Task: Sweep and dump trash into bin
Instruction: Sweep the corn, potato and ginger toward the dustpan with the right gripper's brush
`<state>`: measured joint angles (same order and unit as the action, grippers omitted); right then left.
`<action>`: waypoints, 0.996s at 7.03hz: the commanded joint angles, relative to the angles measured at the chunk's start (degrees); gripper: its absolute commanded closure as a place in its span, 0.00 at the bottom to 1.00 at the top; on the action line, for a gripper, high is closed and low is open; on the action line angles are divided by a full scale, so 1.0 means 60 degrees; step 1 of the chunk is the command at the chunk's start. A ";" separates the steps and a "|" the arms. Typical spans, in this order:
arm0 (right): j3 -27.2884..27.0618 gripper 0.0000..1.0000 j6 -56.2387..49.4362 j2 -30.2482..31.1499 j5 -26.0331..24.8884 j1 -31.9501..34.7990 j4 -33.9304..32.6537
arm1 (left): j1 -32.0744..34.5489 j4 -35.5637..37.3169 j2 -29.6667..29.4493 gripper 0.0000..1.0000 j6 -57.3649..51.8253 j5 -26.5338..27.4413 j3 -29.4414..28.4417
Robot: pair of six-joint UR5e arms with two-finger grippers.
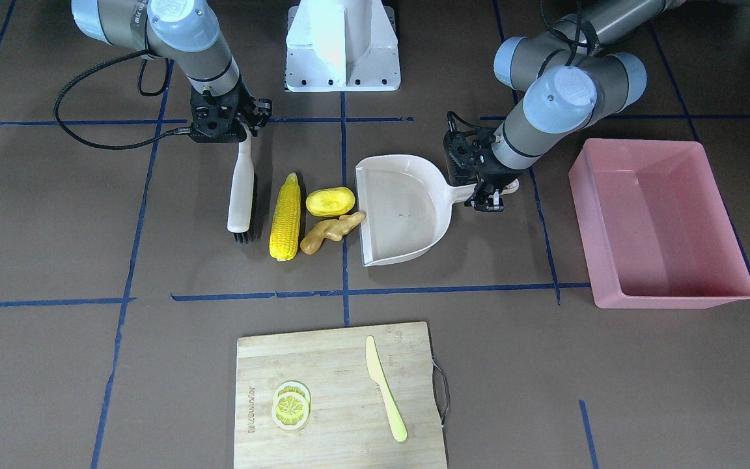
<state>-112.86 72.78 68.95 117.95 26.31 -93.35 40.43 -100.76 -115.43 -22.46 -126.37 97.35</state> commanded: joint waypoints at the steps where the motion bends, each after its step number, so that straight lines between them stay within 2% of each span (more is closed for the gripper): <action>1: 0.0089 0.99 0.0028 -0.0095 0.0001 -0.0005 0.0001 | -0.0203 0.0020 -0.0038 0.90 0.0110 0.0782 -0.0052; 3: 0.0089 0.99 0.0057 -0.0124 0.0001 -0.0034 0.0016 | -0.0234 0.0253 -0.0082 0.91 0.0124 0.0847 0.0006; 7: 0.0878 0.99 0.0087 -0.1309 -0.0029 -0.0078 0.0045 | -0.0263 0.0548 -0.0258 0.92 0.0124 0.0847 0.0021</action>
<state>-109.09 73.28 63.23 117.85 25.89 -93.21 38.87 -97.57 -116.90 -21.71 -121.30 97.43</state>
